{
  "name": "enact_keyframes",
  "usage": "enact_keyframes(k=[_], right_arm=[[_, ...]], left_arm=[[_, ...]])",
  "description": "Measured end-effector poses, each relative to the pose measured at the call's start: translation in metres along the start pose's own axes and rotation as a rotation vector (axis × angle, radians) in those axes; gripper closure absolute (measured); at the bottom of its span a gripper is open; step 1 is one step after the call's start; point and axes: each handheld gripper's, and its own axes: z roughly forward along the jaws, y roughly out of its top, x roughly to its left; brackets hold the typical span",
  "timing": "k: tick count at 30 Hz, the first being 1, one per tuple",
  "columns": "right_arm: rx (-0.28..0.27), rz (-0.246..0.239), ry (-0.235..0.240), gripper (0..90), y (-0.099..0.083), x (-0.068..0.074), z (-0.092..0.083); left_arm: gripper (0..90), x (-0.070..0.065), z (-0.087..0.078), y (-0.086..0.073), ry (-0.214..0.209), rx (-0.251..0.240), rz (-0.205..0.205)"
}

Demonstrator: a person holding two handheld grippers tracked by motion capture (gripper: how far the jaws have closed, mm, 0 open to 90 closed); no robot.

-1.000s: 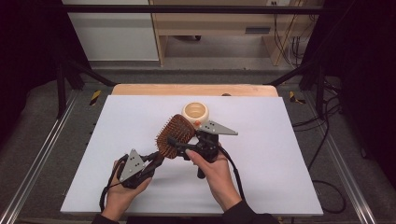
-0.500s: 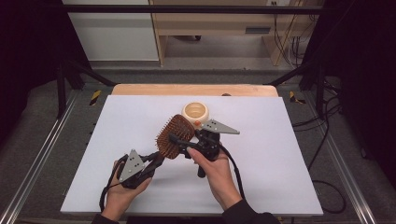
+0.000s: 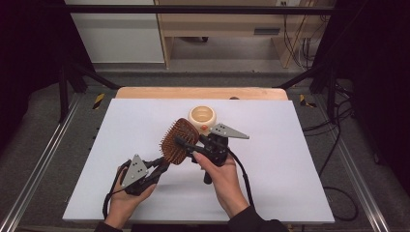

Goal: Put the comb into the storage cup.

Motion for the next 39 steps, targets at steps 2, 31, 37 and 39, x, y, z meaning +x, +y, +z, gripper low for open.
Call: enact_keyframes(k=[2, 31, 37, 39], right_arm=[[-0.005, 0.006, 0.008, 47.5, 0.0002, 0.0006, -0.0003], [-0.008, 0.028, 0.008, 53.8, 0.0037, 0.0068, 0.0027], [-0.006, 0.014, -0.003, 53.8, 0.0065, 0.0089, 0.0044], [-0.014, 0.016, -0.007, 53.7, 0.0086, 0.0076, 0.0038]], left_arm=[[72.7, 0.0002, 0.0, 0.0, 0.0, -0.001, -0.001], [72.0, 0.0033, 0.0017, -0.003, -0.012, -0.019, -0.05], [67.0, 0.005, 0.0011, -0.0047, -0.001, -0.038, -0.079], [64.7, 0.0058, -0.0005, -0.0044, 0.008, -0.051, -0.08]])
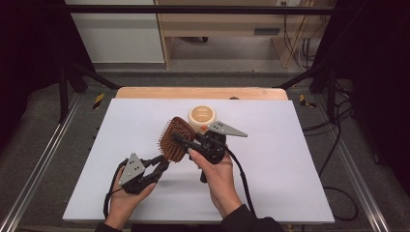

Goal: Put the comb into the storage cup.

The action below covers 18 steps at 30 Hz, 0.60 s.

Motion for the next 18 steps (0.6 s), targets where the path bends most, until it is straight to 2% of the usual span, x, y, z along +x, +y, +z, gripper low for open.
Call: enact_keyframes(k=[4, 8, 11, 13, 16, 18], right_arm=[[-0.027, 0.003, -0.031, 53.5, 0.01, -0.005, -0.003], [-0.039, -0.002, -0.055, 53.4, 0.022, -0.012, -0.006], [-0.056, 0.0, -0.074, 53.3, 0.032, -0.018, -0.009], [-0.065, 0.002, -0.087, 53.3, 0.039, -0.023, -0.011], [-0.075, 0.015, -0.099, 53.2, 0.048, -0.032, -0.012], [-0.074, 0.016, -0.109, 53.2, 0.054, -0.036, -0.012]], left_arm=[[48.8, 0.003, -0.004, 0.001, 0.036, -0.036, -0.028], [33.1, 0.011, -0.013, 0.004, 0.113, -0.066, -0.039], [18.3, 0.025, -0.023, 0.004, 0.178, -0.087, -0.091], [10.8, 0.034, -0.029, 0.002, 0.211, -0.082, -0.133], [7.2, 0.046, -0.036, -0.008, 0.249, -0.062, -0.185], [6.1, 0.047, -0.037, -0.014, 0.249, -0.054, -0.2]])
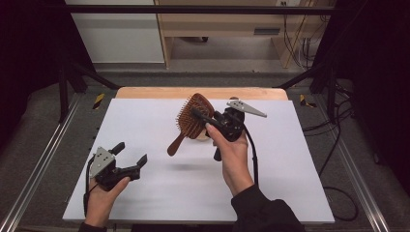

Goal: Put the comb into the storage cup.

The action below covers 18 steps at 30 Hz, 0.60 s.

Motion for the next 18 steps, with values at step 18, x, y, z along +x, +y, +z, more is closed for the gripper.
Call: enact_keyframes(k=[18], right_arm=[[-0.015, 0.017, -0.047, 53.1, 0.045, -0.016, 0.022]], left_arm=[[3.9, 0.008, 0.001, -0.011, 0.018, 0.004, -0.018]])
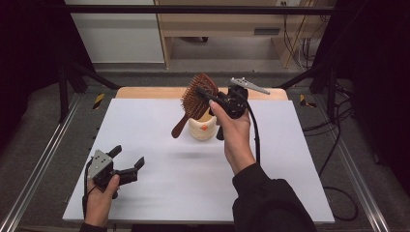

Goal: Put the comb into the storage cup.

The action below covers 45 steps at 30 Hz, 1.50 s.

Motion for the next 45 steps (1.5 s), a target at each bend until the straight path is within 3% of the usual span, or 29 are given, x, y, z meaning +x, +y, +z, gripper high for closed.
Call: enact_keyframes(k=[14, 45], right_arm=[[-0.013, 0.018, -0.021, 52.9, 0.02, -0.008, 0.01], [-0.088, 0.046, -0.07, 52.8, 0.046, -0.026, 0.002]], left_arm=[[3.6, 0.002, 0.0, -0.001, 0.014, 0.005, 0.005], [2.4, -0.001, 0.003, -0.002, -0.003, 0.014, 0.016]])
